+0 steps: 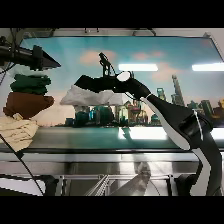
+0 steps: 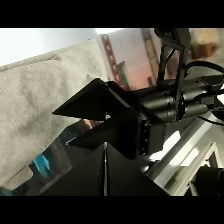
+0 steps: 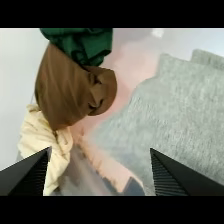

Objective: Fold the shirts.

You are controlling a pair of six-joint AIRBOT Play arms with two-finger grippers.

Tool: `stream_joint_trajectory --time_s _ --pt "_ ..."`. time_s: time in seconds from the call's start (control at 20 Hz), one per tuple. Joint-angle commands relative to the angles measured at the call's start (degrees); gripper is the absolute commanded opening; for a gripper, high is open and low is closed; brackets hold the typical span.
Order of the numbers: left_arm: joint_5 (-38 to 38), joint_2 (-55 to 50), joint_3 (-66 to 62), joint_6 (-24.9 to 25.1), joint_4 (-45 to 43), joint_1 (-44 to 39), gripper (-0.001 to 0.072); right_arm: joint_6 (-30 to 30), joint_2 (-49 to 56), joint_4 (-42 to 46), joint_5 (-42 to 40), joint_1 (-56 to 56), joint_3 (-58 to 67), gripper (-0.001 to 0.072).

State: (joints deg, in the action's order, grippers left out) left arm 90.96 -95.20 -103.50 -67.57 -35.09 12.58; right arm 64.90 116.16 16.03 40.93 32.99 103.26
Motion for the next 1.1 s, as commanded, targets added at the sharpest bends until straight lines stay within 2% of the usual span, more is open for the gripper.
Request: stream_joint_trajectory --time_s 0.0,0.1,0.15,0.2,0.25,0.35,0.4,0.6,0.8,0.95,1.05 --pt "1.0 0.1 1.5 1.8 5.3 3.0 0.0022 -0.4 -3.9 1.1 3.9 -3.5 0.9 0.0694" --pt "1.0 0.1 1.5 2.1 5.3 3.5 0.0022 0.3 -7.1 5.6 9.5 -8.0 0.9 0.0478" --pt "1.0 0.1 1.5 2.3 5.3 3.8 0.0022 2.6 -8.5 8.6 13.4 -10.6 0.8 0.0484" --pt "1.0 0.1 1.5 2.6 5.3 3.9 0.0022 7.5 -9.4 13.8 17.8 -13.6 0.8 0.0529" --pt "1.0 0.1 1.5 2.6 5.3 3.9 0.0022 13.9 -9.7 21.0 22.4 -16.5 0.8 0.0543" --pt "1.7 0.1 1.5 2.6 6.8 3.9 0.0022 22.2 -9.6 32.3 27.4 -20.2 -1.4 0.0688" --pt "2.3 0.1 1.5 2.7 8.8 3.9 0.0022 22.9 -9.6 33.9 27.4 -21.2 -3.8 0.0699" --pt "3.9 0.1 1.5 3.7 19.0 3.9 0.0022 21.8 -7.2 32.2 23.7 -22.1 -11.7 0.0699" --pt "5.4 0.1 1.5 3.7 20.2 3.9 0.0022 14.4 -0.7 16.3 22.0 -20.6 -12.0 0.0698" --pt "6.2 0.1 1.5 3.7 20.2 3.9 0.0022 13.9 2.9 12.3 18.8 -18.1 -12.0 0.0698" --pt "6.9 0.1 1.5 3.7 20.2 3.9 0.0022 11.0 3.7 7.8 17.7 -16.9 -11.9 0.0571"
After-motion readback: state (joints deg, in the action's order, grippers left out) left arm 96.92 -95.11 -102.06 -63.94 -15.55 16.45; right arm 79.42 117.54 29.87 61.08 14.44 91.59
